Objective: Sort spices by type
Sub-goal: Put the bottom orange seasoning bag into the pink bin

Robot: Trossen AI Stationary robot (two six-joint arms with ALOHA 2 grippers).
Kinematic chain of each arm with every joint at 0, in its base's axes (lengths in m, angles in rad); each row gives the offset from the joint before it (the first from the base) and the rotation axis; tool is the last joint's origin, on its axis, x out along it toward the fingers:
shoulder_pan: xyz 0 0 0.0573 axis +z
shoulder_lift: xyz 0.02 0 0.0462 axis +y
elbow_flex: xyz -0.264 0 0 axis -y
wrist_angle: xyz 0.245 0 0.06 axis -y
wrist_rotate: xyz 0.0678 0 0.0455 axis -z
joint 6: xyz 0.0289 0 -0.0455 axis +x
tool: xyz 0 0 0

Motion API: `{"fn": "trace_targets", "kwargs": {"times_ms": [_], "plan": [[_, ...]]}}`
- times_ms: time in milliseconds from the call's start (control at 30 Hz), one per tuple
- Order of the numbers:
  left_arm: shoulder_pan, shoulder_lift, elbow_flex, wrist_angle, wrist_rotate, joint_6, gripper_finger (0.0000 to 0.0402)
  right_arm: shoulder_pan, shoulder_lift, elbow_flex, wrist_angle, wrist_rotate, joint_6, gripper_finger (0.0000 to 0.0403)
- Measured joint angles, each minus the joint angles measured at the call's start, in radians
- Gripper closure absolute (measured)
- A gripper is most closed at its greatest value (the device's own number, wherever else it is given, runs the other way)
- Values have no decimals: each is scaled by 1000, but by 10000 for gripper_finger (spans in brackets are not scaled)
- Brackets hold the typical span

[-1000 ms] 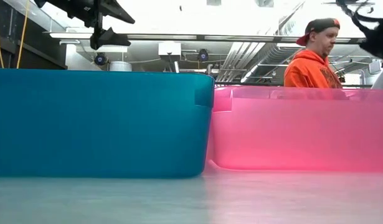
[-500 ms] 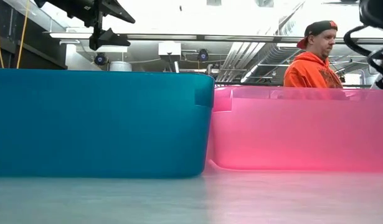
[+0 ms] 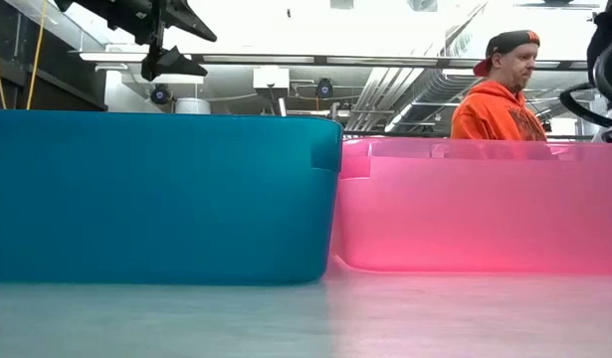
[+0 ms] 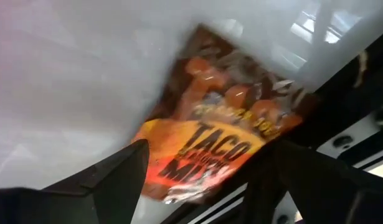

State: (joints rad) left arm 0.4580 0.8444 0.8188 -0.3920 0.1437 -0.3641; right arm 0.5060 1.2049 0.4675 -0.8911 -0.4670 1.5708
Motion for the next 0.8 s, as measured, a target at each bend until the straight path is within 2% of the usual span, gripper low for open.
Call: {"fn": "trace_targets", "kwargs": {"times_ms": [267,433,567,800], "plan": [[0,0,0,0,0,0,82,-2,0,-24,25,-5,1,72],[0,0,0,0,-1,1,82,-2,2,-25,42,-10,21,98],[0,0,0,0,-1,8,82,-2,39,-25,74,-35,51,151],[0,0,0,0,-1,9,82,-2,175,-19,209,-133,47,273]]}}
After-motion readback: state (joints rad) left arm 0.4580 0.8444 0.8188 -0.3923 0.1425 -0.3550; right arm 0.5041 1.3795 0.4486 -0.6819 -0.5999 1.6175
